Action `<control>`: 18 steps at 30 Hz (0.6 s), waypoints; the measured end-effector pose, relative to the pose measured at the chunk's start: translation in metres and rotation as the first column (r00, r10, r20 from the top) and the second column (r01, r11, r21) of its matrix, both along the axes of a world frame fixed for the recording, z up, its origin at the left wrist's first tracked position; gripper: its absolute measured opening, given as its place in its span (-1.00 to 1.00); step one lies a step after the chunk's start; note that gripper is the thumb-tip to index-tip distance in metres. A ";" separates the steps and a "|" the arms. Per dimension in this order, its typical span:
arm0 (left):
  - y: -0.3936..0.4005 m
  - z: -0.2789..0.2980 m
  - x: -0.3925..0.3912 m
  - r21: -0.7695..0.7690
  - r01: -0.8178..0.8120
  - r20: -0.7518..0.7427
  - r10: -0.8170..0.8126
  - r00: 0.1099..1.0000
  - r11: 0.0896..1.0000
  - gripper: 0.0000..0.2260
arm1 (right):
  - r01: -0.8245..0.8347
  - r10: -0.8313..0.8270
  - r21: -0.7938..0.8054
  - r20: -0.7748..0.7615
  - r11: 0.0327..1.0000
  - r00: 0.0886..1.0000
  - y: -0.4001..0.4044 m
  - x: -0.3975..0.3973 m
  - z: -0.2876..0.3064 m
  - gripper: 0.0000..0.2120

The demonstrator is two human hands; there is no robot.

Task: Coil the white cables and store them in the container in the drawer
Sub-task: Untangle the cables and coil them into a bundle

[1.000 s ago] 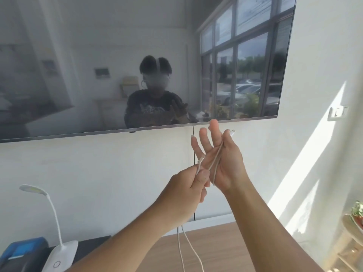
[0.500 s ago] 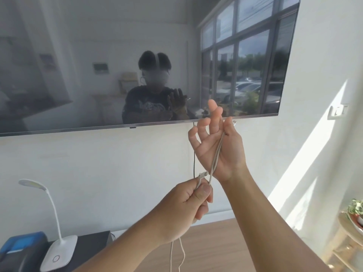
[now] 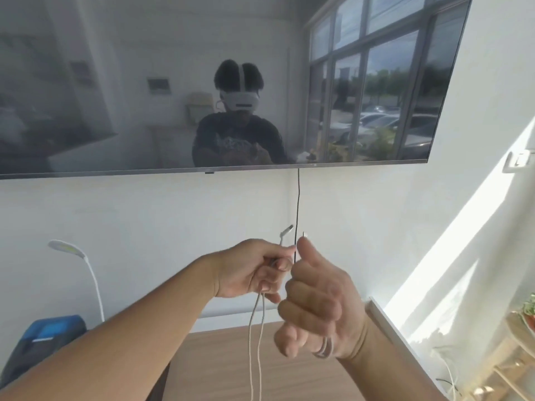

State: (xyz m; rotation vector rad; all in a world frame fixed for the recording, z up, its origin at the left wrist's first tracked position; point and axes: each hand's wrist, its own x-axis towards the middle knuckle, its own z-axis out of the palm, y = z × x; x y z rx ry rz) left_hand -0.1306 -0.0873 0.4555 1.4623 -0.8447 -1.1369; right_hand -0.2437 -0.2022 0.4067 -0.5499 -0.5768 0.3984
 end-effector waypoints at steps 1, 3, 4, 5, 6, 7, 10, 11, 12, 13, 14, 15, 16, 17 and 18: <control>-0.004 0.006 0.004 0.042 0.000 0.076 -0.003 0.997 0.999 -0.62 | 0.044 -0.044 -0.071 0.003 0.997 0.999 0.000 0.001 -0.009 -0.25; -0.011 0.018 0.012 0.100 -0.036 0.194 0.016 0.981 0.994 -0.59 | 0.164 -0.166 -0.144 0.002 0.976 0.986 -0.001 0.007 -0.018 -0.38; -0.015 0.023 0.014 0.122 -0.061 0.252 0.029 0.967 0.991 -0.61 | 0.213 -0.218 -0.151 -0.020 0.965 0.976 -0.003 0.010 -0.021 -0.43; -0.017 0.028 0.015 0.143 -0.090 0.318 0.040 0.947 0.986 -0.63 | 0.249 -0.258 -0.157 -0.036 0.956 0.966 -0.006 0.013 -0.022 -0.46; -0.021 0.032 0.015 0.156 -0.121 0.384 0.053 0.922 0.980 -0.65 | 0.277 -0.288 -0.158 -0.047 0.948 0.957 -0.011 0.016 -0.024 -0.46; -0.024 0.034 0.014 0.157 -0.157 0.443 0.072 0.893 0.975 -0.65 | 0.305 -0.317 -0.156 -0.058 0.939 0.947 -0.016 0.018 -0.025 -0.45; -0.032 0.037 0.009 0.111 -0.267 0.577 0.157 0.802 0.957 -0.65 | 0.383 -0.396 -0.145 -0.075 0.912 0.915 -0.030 0.023 -0.022 -0.44; -0.034 0.037 0.007 0.090 -0.299 0.618 0.182 0.765 0.950 -0.64 | 0.408 -0.423 -0.151 -0.078 0.900 0.903 -0.034 0.024 -0.020 -0.45; -0.036 0.038 0.006 0.064 -0.331 0.662 0.208 0.720 0.942 -0.64 | 0.433 -0.449 -0.157 -0.082 0.887 0.890 -0.039 0.026 -0.019 -0.46; -0.038 0.038 0.004 0.028 -0.362 0.706 0.238 0.667 0.932 -0.64 | 0.457 -0.474 -0.165 -0.089 0.874 0.876 -0.043 0.028 -0.018 -0.46; -0.039 0.040 0.002 -0.015 -0.390 0.743 0.271 0.612 0.921 -0.63 | 0.476 -0.494 -0.166 -0.098 0.864 0.864 -0.047 0.030 -0.016 -0.46; -0.041 0.041 0.001 -0.056 -0.410 0.770 0.301 0.563 0.910 -0.62 | 0.492 -0.511 -0.163 -0.106 0.855 0.853 -0.051 0.032 -0.014 -0.45; -0.042 0.043 -0.002 -0.089 -0.421 0.790 0.321 0.522 0.903 -0.62 | 0.505 -0.524 -0.160 -0.113 0.848 0.844 -0.054 0.034 -0.012 -0.44; -0.043 0.044 -0.005 -0.110 -0.426 0.811 0.329 0.484 0.898 -0.63 | 0.521 -0.541 -0.161 -0.118 0.838 0.833 -0.057 0.036 -0.009 -0.44; -0.043 0.046 -0.008 -0.123 -0.429 0.837 0.325 0.439 0.895 -0.63 | 0.537 -0.557 -0.164 -0.122 0.827 0.821 -0.060 0.038 -0.007 -0.44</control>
